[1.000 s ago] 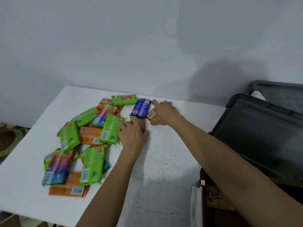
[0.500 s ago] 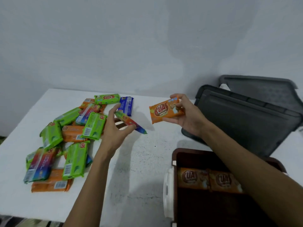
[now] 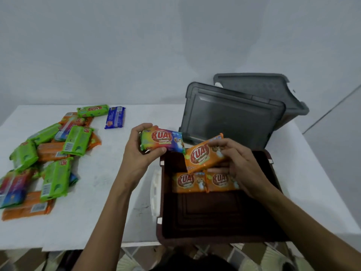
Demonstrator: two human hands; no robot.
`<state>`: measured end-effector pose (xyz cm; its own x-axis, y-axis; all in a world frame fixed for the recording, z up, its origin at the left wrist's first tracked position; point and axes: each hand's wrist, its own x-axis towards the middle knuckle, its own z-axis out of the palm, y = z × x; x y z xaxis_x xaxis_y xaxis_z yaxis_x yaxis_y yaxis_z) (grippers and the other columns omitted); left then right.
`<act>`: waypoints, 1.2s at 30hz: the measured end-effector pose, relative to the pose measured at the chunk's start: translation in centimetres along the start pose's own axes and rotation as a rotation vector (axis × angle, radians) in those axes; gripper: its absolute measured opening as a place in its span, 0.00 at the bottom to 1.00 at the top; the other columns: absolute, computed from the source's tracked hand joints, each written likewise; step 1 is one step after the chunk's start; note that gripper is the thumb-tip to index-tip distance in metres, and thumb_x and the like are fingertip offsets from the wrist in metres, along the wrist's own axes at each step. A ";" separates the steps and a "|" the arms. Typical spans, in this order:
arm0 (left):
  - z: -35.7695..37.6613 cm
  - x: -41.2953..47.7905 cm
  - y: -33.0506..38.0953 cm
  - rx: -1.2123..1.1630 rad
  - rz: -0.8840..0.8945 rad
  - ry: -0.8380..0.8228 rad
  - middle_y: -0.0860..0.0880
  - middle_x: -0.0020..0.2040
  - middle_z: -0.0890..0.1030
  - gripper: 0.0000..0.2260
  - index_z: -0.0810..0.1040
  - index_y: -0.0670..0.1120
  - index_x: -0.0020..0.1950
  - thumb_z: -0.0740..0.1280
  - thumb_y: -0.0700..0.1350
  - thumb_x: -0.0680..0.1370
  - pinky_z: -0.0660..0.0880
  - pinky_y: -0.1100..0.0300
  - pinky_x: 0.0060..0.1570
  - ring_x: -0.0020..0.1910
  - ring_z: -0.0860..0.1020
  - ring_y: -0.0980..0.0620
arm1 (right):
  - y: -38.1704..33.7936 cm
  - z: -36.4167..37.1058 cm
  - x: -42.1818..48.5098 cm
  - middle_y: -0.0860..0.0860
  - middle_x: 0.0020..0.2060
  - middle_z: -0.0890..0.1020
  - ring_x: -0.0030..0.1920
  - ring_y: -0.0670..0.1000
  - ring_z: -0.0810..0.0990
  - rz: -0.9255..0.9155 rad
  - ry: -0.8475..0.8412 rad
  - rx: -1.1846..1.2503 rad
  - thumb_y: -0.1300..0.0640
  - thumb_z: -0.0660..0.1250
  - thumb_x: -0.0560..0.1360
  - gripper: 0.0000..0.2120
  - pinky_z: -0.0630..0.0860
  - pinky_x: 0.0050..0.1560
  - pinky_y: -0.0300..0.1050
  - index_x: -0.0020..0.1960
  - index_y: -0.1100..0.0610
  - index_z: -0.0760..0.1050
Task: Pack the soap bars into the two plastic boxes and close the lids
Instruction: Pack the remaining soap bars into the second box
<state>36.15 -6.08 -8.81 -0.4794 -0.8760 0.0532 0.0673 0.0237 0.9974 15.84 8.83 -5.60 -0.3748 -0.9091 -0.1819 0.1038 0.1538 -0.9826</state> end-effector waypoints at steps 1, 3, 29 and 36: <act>0.3 -0.2 -0.4 0.000 -0.011 0.005 0.50 0.63 0.77 0.28 0.70 0.50 0.66 0.74 0.33 0.70 0.78 0.64 0.47 0.58 0.79 0.49 | 0.4 -0.2 -0.4 0.54 0.53 0.81 0.50 0.54 0.84 0.023 -0.025 -0.027 0.67 0.51 0.81 0.20 0.82 0.43 0.49 0.54 0.55 0.81; 0.8 -0.6 -0.9 0.012 -0.028 0.013 0.50 0.63 0.77 0.27 0.70 0.50 0.66 0.74 0.35 0.71 0.79 0.63 0.46 0.58 0.79 0.49 | 1.1 -0.4 -1.2 0.51 0.55 0.80 0.51 0.51 0.83 0.048 -0.067 -0.121 0.68 0.52 0.80 0.21 0.82 0.43 0.47 0.56 0.53 0.81; 4.7 -3.8 1.5 0.212 0.043 -0.222 0.55 0.61 0.76 0.28 0.68 0.54 0.66 0.75 0.45 0.69 0.79 0.63 0.48 0.57 0.78 0.58 | 1.3 -0.6 -0.7 0.53 0.59 0.77 0.58 0.57 0.81 0.023 -0.133 0.246 0.58 0.65 0.77 0.14 0.83 0.47 0.54 0.62 0.53 0.74; 3.9 -3.2 -0.4 0.868 0.267 -0.239 0.55 0.74 0.66 0.27 0.67 0.59 0.70 0.66 0.64 0.73 0.63 0.54 0.68 0.72 0.63 0.55 | 1.5 -5.3 -3.3 0.53 0.57 0.80 0.53 0.53 0.83 0.047 0.079 -0.177 0.60 0.66 0.78 0.08 0.83 0.44 0.48 0.55 0.54 0.79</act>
<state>34.25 -1.43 -9.20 -0.7158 -0.6698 0.1977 -0.4290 0.6450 0.6324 12.40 14.09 -6.69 -0.4451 -0.8672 -0.2231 -0.0379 0.2672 -0.9629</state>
